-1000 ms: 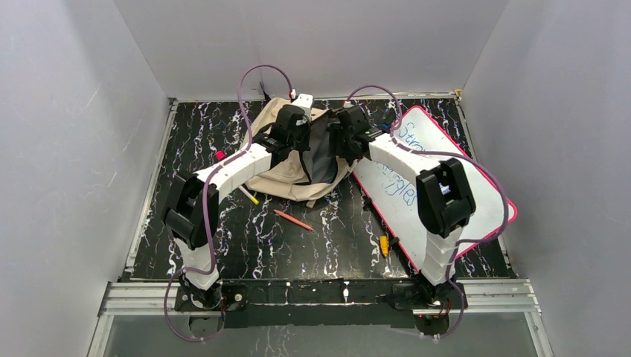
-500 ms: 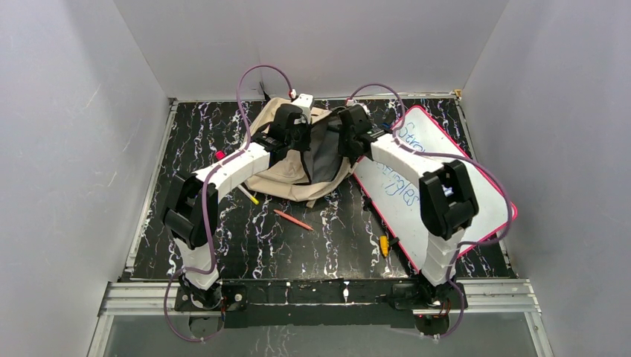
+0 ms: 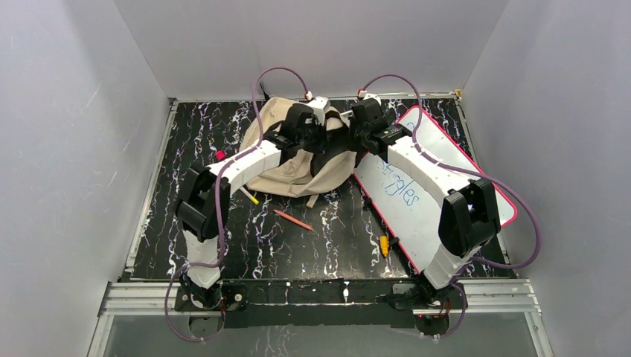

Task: Pack the student bag
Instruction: Adjust the student bag at the center of the board.

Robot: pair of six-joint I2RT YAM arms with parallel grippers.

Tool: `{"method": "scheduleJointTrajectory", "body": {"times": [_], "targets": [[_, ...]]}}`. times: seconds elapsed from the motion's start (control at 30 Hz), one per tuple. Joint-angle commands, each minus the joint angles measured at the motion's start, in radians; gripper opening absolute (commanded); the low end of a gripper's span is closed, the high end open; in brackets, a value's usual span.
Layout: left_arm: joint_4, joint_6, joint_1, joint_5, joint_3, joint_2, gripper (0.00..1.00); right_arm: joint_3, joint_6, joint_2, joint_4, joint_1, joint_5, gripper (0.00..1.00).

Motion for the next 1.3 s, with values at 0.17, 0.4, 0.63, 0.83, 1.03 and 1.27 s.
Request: {"method": "scheduleJointTrajectory", "body": {"times": [0.17,0.4,0.63,0.83,1.03,1.27], "targets": [[-0.026,-0.040,-0.068,0.141,0.077,0.092,0.19,0.019,0.006,-0.054,0.067,-0.031,-0.045,0.00],[0.005,-0.091,-0.079,0.186,0.062,0.078,0.57,-0.013,0.010,-0.076,0.092,-0.038,-0.073,0.00],[0.022,-0.156,-0.039,0.126,0.021,-0.046,0.68,-0.059,0.005,-0.101,0.091,-0.054,-0.075,0.00],[0.011,-0.162,0.013,0.045,-0.065,-0.209,0.70,-0.093,-0.005,-0.130,0.085,-0.055,-0.105,0.00],[-0.039,-0.252,0.064,-0.196,-0.302,-0.438,0.71,-0.082,-0.023,-0.126,0.085,-0.055,-0.217,0.00],[-0.038,-0.601,0.126,-0.349,-0.643,-0.724,0.81,-0.046,-0.023,-0.115,0.076,-0.056,-0.299,0.00]]}}
